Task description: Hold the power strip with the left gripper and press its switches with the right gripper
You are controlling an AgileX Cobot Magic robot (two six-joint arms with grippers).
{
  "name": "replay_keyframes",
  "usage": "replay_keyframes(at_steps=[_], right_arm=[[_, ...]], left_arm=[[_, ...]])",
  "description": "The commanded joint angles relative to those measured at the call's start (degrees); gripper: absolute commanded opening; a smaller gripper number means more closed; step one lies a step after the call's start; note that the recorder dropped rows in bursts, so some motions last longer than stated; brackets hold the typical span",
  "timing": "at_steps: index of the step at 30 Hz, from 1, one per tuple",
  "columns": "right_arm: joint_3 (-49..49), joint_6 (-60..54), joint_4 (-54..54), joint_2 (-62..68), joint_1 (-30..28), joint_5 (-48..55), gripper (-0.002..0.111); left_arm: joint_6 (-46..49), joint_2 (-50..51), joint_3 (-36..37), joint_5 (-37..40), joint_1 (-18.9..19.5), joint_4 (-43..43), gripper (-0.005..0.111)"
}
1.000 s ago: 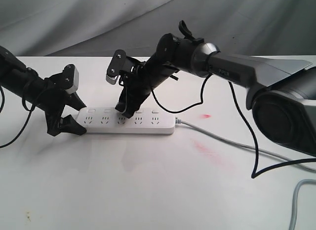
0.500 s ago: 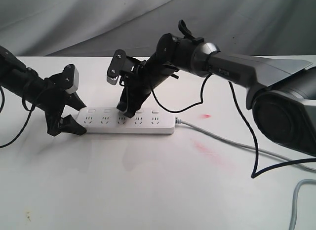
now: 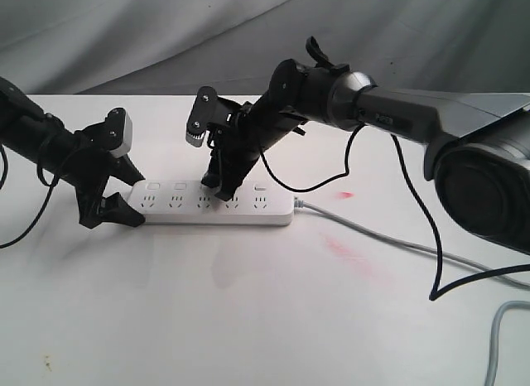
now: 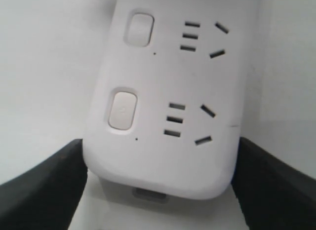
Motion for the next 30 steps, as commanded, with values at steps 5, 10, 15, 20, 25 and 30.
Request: replay_keyframes(at_steps=[5, 10, 15, 20, 25, 30], right_arm=[[2.3, -1.3, -2.3, 2.0, 0.3, 1.5, 0.053], [2.3, -1.2, -2.2, 2.0, 0.5, 1.6, 0.053], [2.4, -1.2, -0.8, 3.5, 0.9, 2.5, 0.053], [3.1, -1.2, -0.6, 4.0, 1.3, 2.4, 0.053], [3.0, -1.3, -0.9, 1.1, 1.3, 1.6, 0.053], [3.0, 0.8, -0.9, -3.8, 1.3, 1.0, 0.053]], left_arm=[[0.2, -0.1, -0.3, -0.2, -0.1, -0.4, 0.057], [0.2, -0.1, -0.3, -0.2, -0.1, -0.4, 0.057], [0.1, -0.1, -0.3, -0.2, -0.1, -0.4, 0.057], [0.2, -0.1, -0.3, -0.2, -0.1, -0.4, 0.057], [0.2, -0.1, -0.3, -0.2, -0.1, -0.4, 0.057], [0.2, -0.1, -0.3, -0.2, -0.1, -0.4, 0.057]])
